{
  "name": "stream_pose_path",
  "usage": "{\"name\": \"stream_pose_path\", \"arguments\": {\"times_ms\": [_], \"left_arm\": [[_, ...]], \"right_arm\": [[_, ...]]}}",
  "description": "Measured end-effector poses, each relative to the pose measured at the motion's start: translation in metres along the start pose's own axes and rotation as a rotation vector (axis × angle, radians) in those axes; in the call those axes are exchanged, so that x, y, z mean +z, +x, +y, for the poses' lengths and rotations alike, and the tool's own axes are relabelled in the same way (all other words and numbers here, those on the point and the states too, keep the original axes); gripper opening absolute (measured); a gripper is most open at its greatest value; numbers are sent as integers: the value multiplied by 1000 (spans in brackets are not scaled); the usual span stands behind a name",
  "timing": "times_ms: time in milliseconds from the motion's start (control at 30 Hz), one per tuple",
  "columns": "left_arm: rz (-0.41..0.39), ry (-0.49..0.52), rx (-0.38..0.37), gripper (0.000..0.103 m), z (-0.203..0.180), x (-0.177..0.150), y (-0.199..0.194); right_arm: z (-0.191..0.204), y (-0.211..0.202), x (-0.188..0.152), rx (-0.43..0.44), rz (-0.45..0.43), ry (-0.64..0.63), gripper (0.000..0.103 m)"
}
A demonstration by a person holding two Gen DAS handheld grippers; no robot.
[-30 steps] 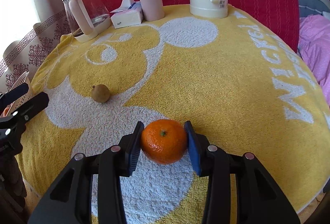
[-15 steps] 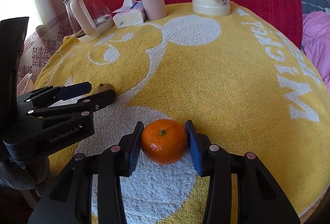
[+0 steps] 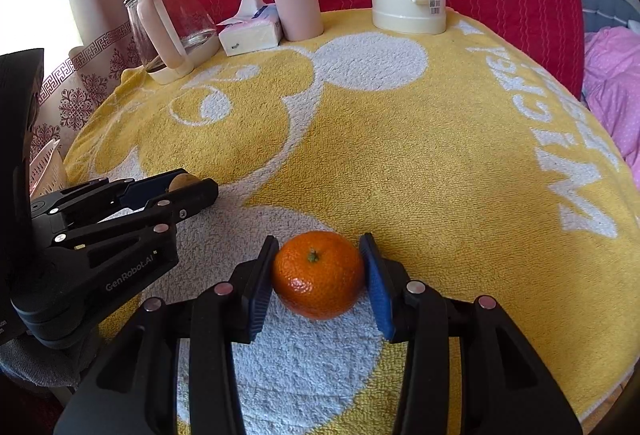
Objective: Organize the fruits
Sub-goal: 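Grasp the brown pear with the left tool while the right tool holds the orange, then carry the pear into the white basket and open the left tool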
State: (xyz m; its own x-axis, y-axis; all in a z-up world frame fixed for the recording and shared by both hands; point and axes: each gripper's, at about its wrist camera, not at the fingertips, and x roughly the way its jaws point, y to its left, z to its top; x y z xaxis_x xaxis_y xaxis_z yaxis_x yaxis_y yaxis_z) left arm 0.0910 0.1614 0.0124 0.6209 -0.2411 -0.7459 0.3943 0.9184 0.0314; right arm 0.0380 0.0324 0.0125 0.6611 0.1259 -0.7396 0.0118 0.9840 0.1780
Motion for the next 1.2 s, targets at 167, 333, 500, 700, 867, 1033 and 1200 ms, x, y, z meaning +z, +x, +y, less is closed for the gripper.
{"name": "stream_pose_path", "arguments": {"times_ms": [167,333,500,700,867,1033,1200], "left_arm": [[-22,-11,24,30,1,-6,-10],[-48,-21,50,30,2,-13,-19],[-78,-25,91,30,1,-20,-30],[-104,-50,121,30,6,-26,-42],[-121,-76,136,30,12,-29,-50],[-138,-95,148,30,15,-32,-58],[-151,-119,163,30,21,-32,-63]], "right_arm": [[1,0,0,-4,-1,-3,43],[1,0,0,-6,-2,-6,43],[1,-1,0,-6,-3,-7,43],[1,0,0,-7,-3,-7,43],[-1,-3,-1,9,-18,4,43],[1,-10,-1,37,-51,-1,42],[7,-17,-2,62,-87,-29,41]]}}
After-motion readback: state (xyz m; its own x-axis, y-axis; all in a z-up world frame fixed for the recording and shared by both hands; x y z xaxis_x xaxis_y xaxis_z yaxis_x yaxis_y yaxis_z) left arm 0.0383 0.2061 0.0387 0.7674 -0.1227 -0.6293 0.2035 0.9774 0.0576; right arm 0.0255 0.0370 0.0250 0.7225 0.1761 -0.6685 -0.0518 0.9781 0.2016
